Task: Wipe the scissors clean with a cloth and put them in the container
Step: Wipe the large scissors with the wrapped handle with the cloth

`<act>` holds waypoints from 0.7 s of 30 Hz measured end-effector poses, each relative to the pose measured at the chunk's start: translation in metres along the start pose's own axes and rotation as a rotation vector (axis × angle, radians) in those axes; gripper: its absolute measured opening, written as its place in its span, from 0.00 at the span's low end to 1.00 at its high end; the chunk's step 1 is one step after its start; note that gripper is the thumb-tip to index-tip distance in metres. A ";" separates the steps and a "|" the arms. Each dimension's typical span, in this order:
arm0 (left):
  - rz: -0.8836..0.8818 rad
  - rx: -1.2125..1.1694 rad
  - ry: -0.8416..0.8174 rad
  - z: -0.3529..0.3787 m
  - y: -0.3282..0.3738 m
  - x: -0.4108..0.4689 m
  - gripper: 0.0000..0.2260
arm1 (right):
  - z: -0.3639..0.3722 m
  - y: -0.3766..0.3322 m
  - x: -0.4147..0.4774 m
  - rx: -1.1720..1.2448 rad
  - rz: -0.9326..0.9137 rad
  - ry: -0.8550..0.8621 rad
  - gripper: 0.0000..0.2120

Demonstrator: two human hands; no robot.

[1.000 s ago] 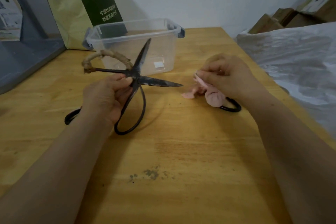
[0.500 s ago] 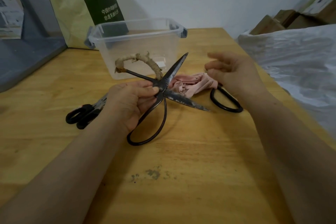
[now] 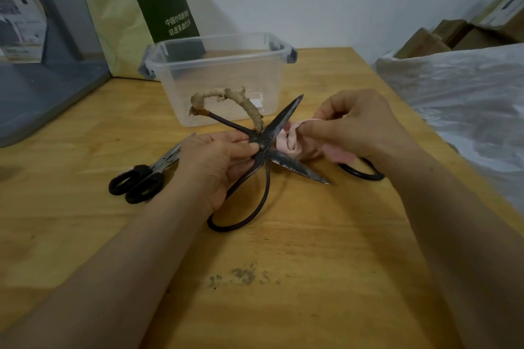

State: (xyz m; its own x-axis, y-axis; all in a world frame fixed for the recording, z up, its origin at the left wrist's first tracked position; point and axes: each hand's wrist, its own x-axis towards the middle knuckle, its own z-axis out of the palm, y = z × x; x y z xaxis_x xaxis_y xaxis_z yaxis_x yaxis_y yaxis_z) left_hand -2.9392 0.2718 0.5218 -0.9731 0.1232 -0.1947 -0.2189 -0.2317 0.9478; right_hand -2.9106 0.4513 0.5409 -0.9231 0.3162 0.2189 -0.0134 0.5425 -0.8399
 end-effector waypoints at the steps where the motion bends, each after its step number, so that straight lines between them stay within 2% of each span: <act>1: 0.012 0.004 -0.001 0.000 0.000 -0.001 0.08 | 0.002 -0.002 -0.001 -0.009 0.004 -0.023 0.09; 10: 0.081 0.022 -0.035 0.004 -0.004 -0.003 0.09 | 0.023 -0.003 -0.006 0.078 0.105 -0.136 0.08; 13: 0.094 0.008 -0.051 0.004 -0.003 -0.005 0.08 | 0.021 -0.007 -0.008 0.159 0.222 -0.240 0.07; 16: 0.117 -0.023 -0.047 0.003 -0.002 -0.006 0.08 | 0.017 -0.005 -0.006 0.282 0.360 -0.245 0.11; 21: 0.142 -0.021 -0.103 0.004 -0.002 -0.008 0.08 | 0.022 0.003 -0.009 0.274 0.240 -0.305 0.07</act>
State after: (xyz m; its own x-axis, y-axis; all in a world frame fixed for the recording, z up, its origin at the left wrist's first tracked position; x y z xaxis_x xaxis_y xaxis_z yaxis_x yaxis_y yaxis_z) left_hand -2.9306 0.2750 0.5223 -0.9821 0.1856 -0.0311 -0.0822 -0.2742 0.9582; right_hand -2.9103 0.4327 0.5258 -0.9826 0.1424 -0.1188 0.1512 0.2440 -0.9579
